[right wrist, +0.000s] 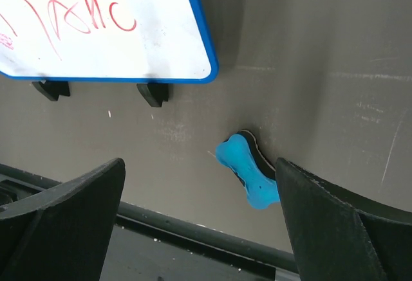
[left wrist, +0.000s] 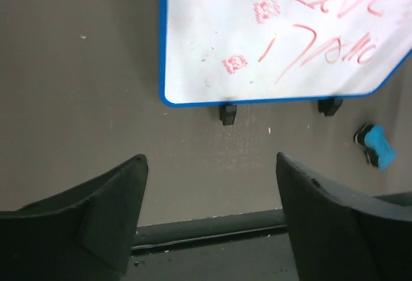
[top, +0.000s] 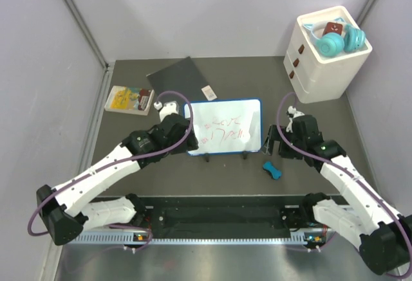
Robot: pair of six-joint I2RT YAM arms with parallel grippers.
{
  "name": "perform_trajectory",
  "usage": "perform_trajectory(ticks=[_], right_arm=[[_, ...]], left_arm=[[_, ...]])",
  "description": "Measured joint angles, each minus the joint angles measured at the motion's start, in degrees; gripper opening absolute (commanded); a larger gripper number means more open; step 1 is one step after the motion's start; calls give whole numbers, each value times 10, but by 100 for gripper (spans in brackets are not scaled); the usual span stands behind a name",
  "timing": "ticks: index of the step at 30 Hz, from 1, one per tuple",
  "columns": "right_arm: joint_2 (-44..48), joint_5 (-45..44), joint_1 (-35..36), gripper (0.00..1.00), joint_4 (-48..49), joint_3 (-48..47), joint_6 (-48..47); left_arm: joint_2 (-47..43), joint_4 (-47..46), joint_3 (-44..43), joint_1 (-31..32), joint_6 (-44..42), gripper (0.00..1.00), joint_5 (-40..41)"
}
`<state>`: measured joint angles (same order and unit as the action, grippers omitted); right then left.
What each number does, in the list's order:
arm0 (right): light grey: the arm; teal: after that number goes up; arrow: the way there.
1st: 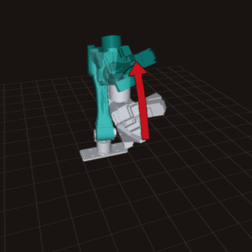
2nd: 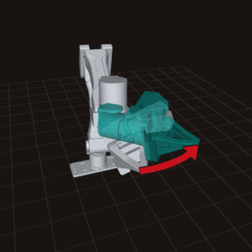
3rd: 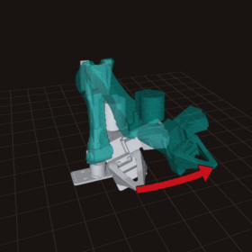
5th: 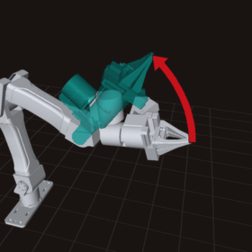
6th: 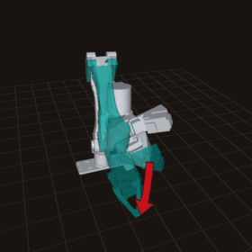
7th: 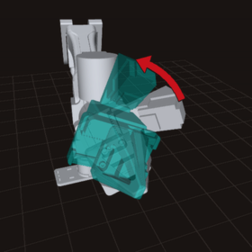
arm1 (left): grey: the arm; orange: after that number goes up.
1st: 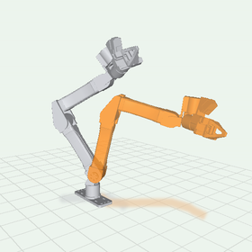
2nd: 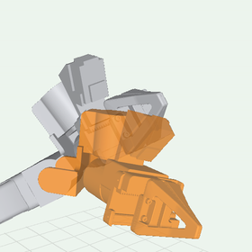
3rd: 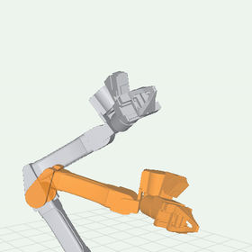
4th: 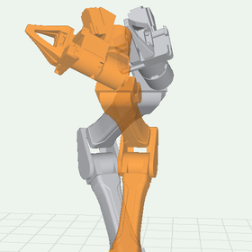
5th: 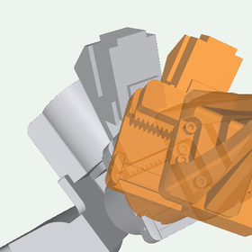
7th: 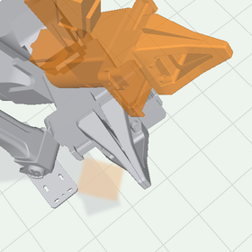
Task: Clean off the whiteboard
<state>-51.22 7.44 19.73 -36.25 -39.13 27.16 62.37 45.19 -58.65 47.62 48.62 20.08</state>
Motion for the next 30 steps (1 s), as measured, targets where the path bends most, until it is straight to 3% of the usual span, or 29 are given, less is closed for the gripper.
perform_trajectory(ticks=[2,3,8,13,17,28,30], right_arm=[[-5,2,0,99,-1,0,-3],[-9,2,0,99,-1,0,-6],[-57,3,0,99,-12,-19,-18],[-108,4,0,99,-26,-44,-31],[-124,-3,0,99,-50,-51,-38],[-203,-28,27,93,-125,-109,-66],[-222,-32,40,89,-136,-109,-66]], left_arm=[[-1,3,2,-2,2,50,9],[-1,0,3,-3,0,50,8],[-2,-43,22,-7,-58,82,-19],[40,-61,22,-15,-92,85,-56],[74,-79,31,-15,-104,99,-78],[62,-95,57,-42,-111,99,-93],[53,-96,58,-50,-112,99,-99]])
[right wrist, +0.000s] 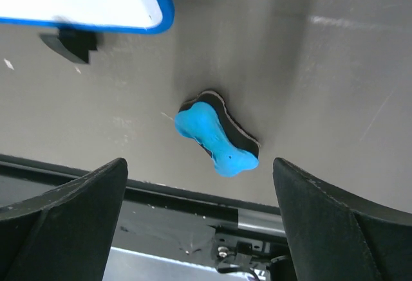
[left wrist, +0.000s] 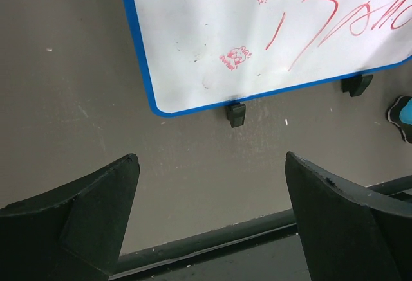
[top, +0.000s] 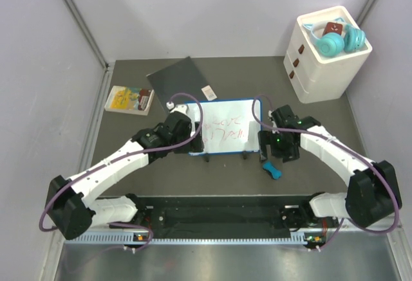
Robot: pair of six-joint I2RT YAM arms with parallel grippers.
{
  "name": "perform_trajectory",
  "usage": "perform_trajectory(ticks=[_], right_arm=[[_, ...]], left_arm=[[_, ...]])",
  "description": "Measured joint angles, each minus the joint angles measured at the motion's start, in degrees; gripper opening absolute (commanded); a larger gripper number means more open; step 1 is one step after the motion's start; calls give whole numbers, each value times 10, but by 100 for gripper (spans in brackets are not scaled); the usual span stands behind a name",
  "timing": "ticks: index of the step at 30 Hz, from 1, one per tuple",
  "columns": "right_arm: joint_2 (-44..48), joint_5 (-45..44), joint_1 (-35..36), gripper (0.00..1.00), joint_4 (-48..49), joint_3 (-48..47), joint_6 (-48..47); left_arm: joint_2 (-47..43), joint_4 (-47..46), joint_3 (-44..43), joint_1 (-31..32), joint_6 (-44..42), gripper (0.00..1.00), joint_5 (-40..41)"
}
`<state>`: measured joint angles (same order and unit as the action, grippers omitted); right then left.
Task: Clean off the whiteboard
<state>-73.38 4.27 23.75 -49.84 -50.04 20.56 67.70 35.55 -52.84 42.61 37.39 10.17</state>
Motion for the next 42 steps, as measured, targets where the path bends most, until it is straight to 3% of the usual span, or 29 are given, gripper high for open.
perform_trajectory(ticks=[2,14,26,30,33,34,37,42], right_arm=[[-12,-3,6,82,-5,2,3],[-33,-35,26,84,-6,28,52],[-58,-50,28,79,49,76,82],[-58,-40,32,68,66,94,90],[-52,-39,40,49,70,99,96],[-49,-38,42,36,71,101,96],[-35,-34,46,28,75,112,107],[-22,-31,46,27,80,118,116]], left_arm=[[-7,-1,1,-7,-1,99,-4],[-22,-24,38,-29,0,99,-35],[-25,-31,42,-43,-1,99,-51],[-31,-31,43,-47,0,99,-53],[-34,-31,44,-48,0,99,-55],[-35,-31,45,-48,0,99,-56],[-35,-31,49,-49,1,99,-61],[-35,-35,56,-50,2,99,-66]])
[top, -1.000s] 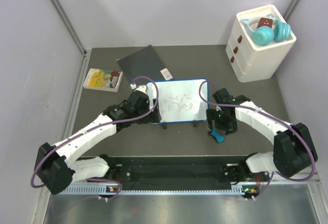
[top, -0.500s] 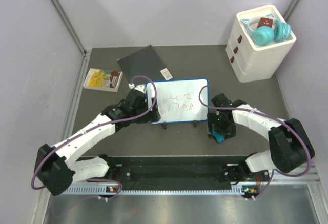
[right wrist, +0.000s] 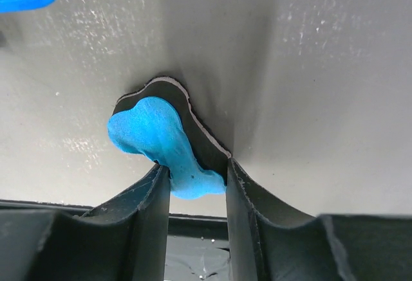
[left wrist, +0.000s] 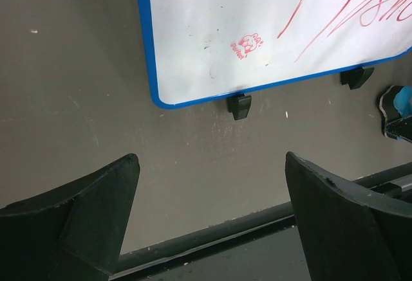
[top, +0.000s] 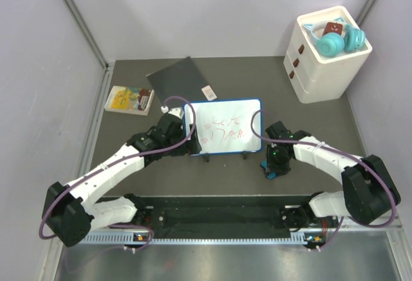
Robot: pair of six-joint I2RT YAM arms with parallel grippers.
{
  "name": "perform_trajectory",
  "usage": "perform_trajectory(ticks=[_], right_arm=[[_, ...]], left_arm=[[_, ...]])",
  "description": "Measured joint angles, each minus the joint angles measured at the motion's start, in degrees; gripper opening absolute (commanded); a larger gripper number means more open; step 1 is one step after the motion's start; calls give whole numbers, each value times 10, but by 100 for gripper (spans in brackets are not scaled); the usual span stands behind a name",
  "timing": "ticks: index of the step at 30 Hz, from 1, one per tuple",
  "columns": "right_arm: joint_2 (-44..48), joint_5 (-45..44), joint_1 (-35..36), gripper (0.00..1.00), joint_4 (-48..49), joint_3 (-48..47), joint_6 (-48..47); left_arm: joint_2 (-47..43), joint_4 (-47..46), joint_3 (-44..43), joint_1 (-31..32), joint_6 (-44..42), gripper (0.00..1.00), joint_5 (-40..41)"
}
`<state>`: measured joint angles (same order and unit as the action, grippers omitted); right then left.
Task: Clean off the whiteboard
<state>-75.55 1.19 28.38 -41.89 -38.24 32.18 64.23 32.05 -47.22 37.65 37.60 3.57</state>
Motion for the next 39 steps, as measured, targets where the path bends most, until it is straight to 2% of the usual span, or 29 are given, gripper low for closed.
perform_trajectory(ticks=[4,11,12,13,15,20,26,35,39], right_arm=[[1,-1,0,18,4,0,3],[1,-13,0,19,11,0,10],[1,-14,0,16,14,1,11],[1,-14,0,7,18,3,11],[1,-14,0,1,20,4,13],[15,-18,0,0,24,14,17],[53,-20,0,0,8,22,23],[143,-15,0,0,-20,13,25],[170,-15,0,0,-23,-7,24]], left_arm=[[0,-2,0,0,0,99,0],[0,-2,2,-1,3,99,10],[0,-2,2,-1,4,99,14],[-1,-4,4,-1,6,99,17],[-8,-11,15,-3,10,99,24],[-50,-29,53,-35,15,99,21],[-55,-54,60,-62,16,99,21],[-92,-200,157,-150,14,99,-61],[-124,-330,242,-215,27,99,-148]])
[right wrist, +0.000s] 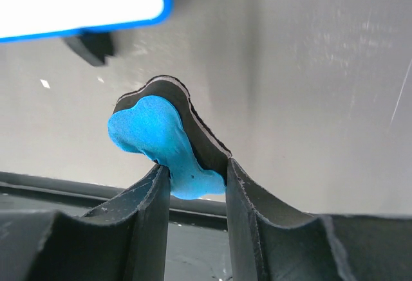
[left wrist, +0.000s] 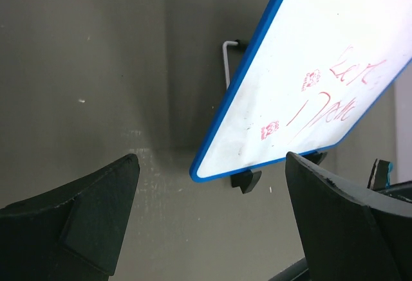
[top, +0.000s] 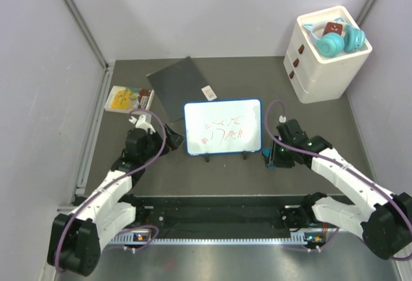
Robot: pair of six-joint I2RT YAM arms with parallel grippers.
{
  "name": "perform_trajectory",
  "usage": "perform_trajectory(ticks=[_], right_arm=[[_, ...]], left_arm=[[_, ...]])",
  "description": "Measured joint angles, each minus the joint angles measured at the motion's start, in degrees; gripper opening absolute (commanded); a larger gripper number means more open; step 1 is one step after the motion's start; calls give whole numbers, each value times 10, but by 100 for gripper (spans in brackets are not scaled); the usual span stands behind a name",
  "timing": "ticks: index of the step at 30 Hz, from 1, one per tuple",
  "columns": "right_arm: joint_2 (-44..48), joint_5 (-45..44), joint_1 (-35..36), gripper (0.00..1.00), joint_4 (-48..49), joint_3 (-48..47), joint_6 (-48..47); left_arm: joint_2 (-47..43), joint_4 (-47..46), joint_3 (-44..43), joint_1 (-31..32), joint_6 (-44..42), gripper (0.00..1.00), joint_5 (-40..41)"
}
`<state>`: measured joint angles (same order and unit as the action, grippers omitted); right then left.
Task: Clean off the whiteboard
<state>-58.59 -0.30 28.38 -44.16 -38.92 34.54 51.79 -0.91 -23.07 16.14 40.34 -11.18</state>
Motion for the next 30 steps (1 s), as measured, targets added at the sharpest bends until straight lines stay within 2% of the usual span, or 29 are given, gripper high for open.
perform_trajectory(ticks=[3,8,13,14,16,17,20,30], right_arm=[[1,1,0,0,2,-16,-1],[-5,9,2,0,17,-30,-2],[-39,10,24,0,40,-53,-5],[-44,8,32,0,47,-58,-5],[-49,7,40,0,57,-65,-5],[-51,6,43,0,63,-70,-5],[-60,4,45,0,82,-83,-5],[-120,3,45,0,136,-99,-5]], left_arm=[[-13,-86,66,-33,18,99,-51],[-2,-205,137,-43,41,98,-102],[66,-351,186,-44,76,89,-128],[85,-374,192,-44,81,84,-131],[116,-409,198,-44,91,81,-135],[129,-424,200,-44,95,76,-137],[165,-466,200,-44,99,72,-143],[333,-647,200,-44,128,66,-178]])
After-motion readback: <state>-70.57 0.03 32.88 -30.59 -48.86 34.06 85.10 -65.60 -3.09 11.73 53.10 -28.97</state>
